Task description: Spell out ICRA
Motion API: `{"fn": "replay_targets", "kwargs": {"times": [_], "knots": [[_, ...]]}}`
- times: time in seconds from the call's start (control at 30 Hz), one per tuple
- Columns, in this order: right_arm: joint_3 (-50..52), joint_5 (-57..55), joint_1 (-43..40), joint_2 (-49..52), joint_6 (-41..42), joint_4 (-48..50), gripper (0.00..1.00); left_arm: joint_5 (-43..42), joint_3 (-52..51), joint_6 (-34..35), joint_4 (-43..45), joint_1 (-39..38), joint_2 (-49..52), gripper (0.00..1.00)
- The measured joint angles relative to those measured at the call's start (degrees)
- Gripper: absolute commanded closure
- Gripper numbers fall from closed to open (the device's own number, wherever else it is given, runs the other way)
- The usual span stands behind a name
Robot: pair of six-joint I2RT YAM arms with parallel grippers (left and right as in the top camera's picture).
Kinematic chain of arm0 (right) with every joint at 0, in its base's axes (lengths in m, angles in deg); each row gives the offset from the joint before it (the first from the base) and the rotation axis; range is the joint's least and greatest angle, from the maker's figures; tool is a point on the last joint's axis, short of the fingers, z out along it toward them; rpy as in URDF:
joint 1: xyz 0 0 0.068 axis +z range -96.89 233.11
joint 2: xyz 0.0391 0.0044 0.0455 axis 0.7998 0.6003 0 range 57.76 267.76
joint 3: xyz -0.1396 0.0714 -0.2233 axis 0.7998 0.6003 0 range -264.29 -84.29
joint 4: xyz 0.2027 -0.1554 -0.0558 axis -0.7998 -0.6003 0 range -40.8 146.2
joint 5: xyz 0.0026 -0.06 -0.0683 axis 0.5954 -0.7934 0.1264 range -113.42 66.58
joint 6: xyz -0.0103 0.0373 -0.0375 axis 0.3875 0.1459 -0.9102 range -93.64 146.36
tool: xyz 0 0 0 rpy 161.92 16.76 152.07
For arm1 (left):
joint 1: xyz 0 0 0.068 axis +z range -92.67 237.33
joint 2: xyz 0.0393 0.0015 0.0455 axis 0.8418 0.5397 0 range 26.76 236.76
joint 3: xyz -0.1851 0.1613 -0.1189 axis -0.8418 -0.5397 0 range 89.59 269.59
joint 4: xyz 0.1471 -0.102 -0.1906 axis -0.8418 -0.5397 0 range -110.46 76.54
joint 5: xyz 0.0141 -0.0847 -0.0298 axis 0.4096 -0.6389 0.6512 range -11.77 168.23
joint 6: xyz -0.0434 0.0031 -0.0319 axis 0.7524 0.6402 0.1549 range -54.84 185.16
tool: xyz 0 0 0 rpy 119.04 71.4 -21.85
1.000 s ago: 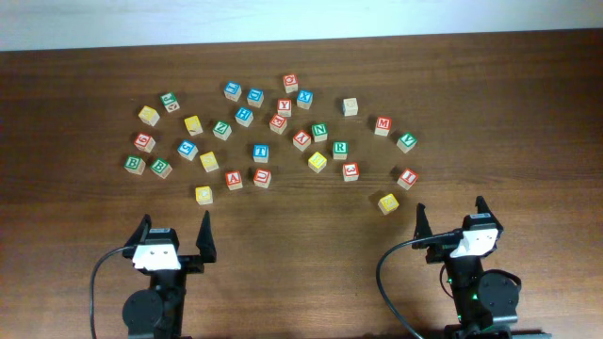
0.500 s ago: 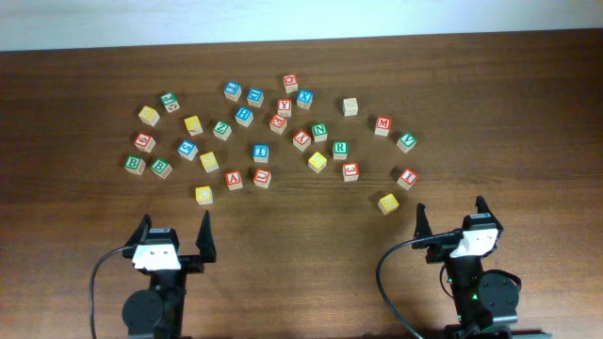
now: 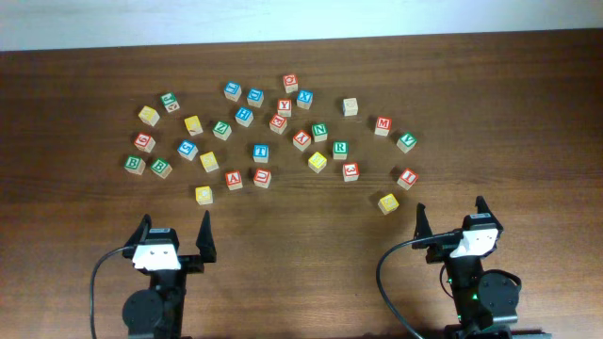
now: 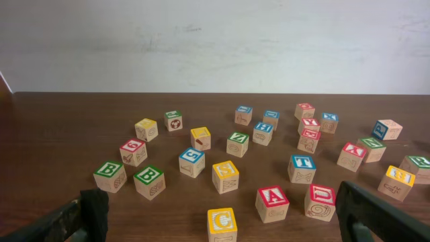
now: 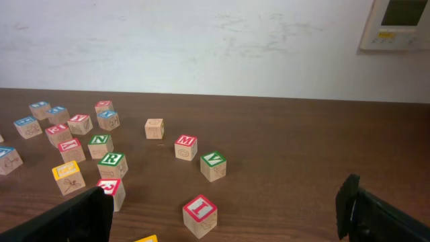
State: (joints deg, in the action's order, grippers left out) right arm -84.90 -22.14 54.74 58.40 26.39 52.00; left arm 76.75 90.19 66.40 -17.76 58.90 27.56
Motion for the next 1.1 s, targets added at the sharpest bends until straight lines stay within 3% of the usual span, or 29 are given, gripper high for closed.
{"fn": "replay_targets", "kwargs": {"times": [0.17,0.23,0.4,0.5,0.57,0.6,0.7,0.8,0.87,1.0,1.1], "knots": [[0.0,0.0,0.0,0.0,0.0,0.0,0.02,-0.5,0.0,0.0,0.1,0.0,0.0,0.01],[0.0,0.0,0.0,0.0,0.0,0.0,0.02,-4.7,0.0,0.0,0.7,0.0,0.0,0.01],[0.0,0.0,0.0,0.0,0.0,0.0,0.02,-32.3,0.0,-0.2,2.6,-0.1,0.0,0.01],[0.0,0.0,0.0,0.0,0.0,0.0,0.02,-46.2,-0.1,0.8,18.6,-0.1,0.0,0.01],[0.0,0.0,0.0,0.0,0.0,0.0,0.02,-49.8,0.5,3.8,30.3,-0.2,-0.2,0.01],[0.0,0.0,0.0,0.0,0.0,0.0,0.02,-50.3,1.5,4.5,31.2,-0.2,-0.2,0.01],[0.0,0.0,0.0,0.0,0.0,0.0,0.02,-49.7,8.3,6.1,24.7,-0.2,0.0,0.01],[0.0,0.0,0.0,-0.1,0.0,0.0,0.02,-44.9,22.6,5.3,4.7,-0.2,3.8,0.01],[0.0,0.0,0.0,-0.1,0.0,0.0,0.02,-44.3,32.7,3.5,-3.7,-0.2,8.5,0.01],[0.0,-0.2,0.0,0.0,0.0,0.0,0.02,-47.4,39.9,4.0,-0.3,-0.2,11.1,0.01],[0.0,-0.2,0.0,0.0,0.0,0.0,0.02,-43.1,47.8,6.7,-11.8,-0.2,14.6,0.01]]}}
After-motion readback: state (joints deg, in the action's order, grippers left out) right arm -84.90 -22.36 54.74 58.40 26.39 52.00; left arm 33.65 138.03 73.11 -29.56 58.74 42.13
